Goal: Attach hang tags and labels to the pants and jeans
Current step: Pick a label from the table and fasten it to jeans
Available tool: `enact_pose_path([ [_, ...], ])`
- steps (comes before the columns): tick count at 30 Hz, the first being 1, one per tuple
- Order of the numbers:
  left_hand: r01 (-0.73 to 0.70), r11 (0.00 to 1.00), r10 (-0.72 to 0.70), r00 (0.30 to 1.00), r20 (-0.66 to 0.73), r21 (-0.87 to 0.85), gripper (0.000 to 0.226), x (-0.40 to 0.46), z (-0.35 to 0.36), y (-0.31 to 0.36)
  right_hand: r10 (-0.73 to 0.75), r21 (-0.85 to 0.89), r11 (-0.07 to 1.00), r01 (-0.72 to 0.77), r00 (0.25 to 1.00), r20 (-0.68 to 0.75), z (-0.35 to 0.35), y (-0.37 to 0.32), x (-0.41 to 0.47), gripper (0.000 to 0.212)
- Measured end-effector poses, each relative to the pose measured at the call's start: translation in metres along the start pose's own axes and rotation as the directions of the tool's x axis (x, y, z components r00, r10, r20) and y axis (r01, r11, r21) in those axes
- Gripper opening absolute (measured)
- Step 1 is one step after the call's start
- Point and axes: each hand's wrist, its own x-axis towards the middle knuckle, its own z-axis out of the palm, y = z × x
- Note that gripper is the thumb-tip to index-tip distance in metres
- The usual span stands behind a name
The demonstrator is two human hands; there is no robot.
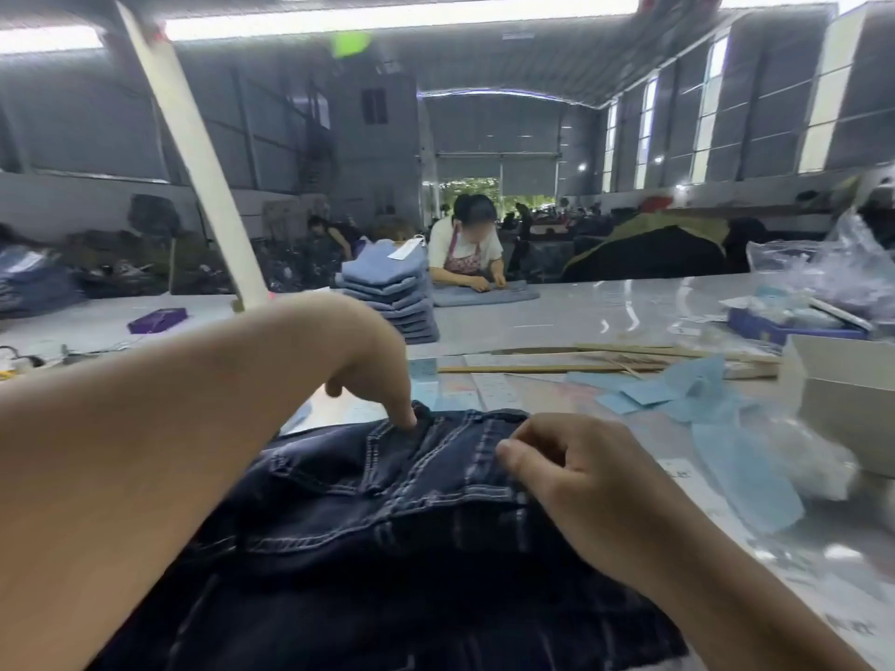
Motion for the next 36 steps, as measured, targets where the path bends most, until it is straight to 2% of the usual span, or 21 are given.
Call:
enact_pose_path([
  [1,0.015,0.996,-0.003,0.991,0.134,-0.087,0.065,-0.002,0.008,-0.009,0.029,-0.029,0.999,-0.029,1.0,-0.003,0.003,-0.003,0.004,0.035],
  [2,0.035,0.989,-0.005,0.978,0.207,-0.142,0.07,-0.004,0.019,-0.019,0.075,-0.059,0.996,-0.074,0.997,0.007,0.004,-0.007,0.008,0.038],
  [4,0.004,0.985,0.039,0.967,0.25,-0.171,0.08,0.002,0.038,-0.037,0.138,-0.127,0.983,-0.132,0.99,0.038,0.009,-0.012,0.014,0.04],
  [7,-0.13,0.946,0.159,0.984,0.076,-0.297,0.092,0.02,0.05,-0.046,0.228,-0.193,0.959,-0.208,0.97,0.086,0.014,-0.016,0.023,0.041],
  [10,-0.253,0.853,0.236,0.967,-0.095,-0.457,0.091,0.047,0.062,-0.038,0.25,-0.187,0.955,-0.231,0.965,0.083,0.013,-0.024,0.027,0.046],
  [14,-0.28,0.789,0.321,0.947,-0.021,-0.547,0.116,0.083,0.082,-0.021,0.224,-0.166,0.963,-0.214,0.974,0.042,0.014,-0.018,0.025,0.054],
  [18,-0.313,0.738,0.404,0.915,0.02,-0.597,0.089,0.107,0.087,-0.023,0.248,-0.023,0.969,-0.248,0.969,0.01,0.021,-0.01,0.023,0.058],
  [22,-0.4,0.676,0.431,0.896,-0.108,-0.619,0.071,0.116,0.088,-0.022,0.288,0.079,0.954,-0.289,0.957,0.018,0.024,-0.007,0.026,0.06],
  [24,-0.442,0.633,0.435,0.882,-0.181,-0.635,0.07,0.116,0.086,-0.025,0.317,0.096,0.944,-0.317,0.948,0.012,0.025,-0.006,0.03,0.062],
  [28,-0.509,0.576,0.478,0.845,-0.241,-0.64,0.04,0.103,0.078,-0.031,0.378,0.047,0.925,-0.377,0.925,-0.023,0.029,-0.003,0.036,0.075],
  [30,-0.53,0.561,0.448,0.841,-0.304,-0.636,0.044,0.094,0.073,-0.035,0.411,0.03,0.911,-0.41,0.912,-0.012,0.03,-0.003,0.038,0.084],
  [33,-0.496,0.576,0.354,0.868,-0.348,-0.65,0.062,0.079,0.061,-0.045,0.436,0.033,0.899,-0.436,0.9,0.006,0.03,-0.004,0.041,0.101],
  [36,-0.47,0.562,0.278,0.882,-0.38,-0.681,0.073,0.067,0.057,-0.063,0.428,0.071,0.898,-0.434,0.9,0.08,0.029,-0.009,0.046,0.101],
])
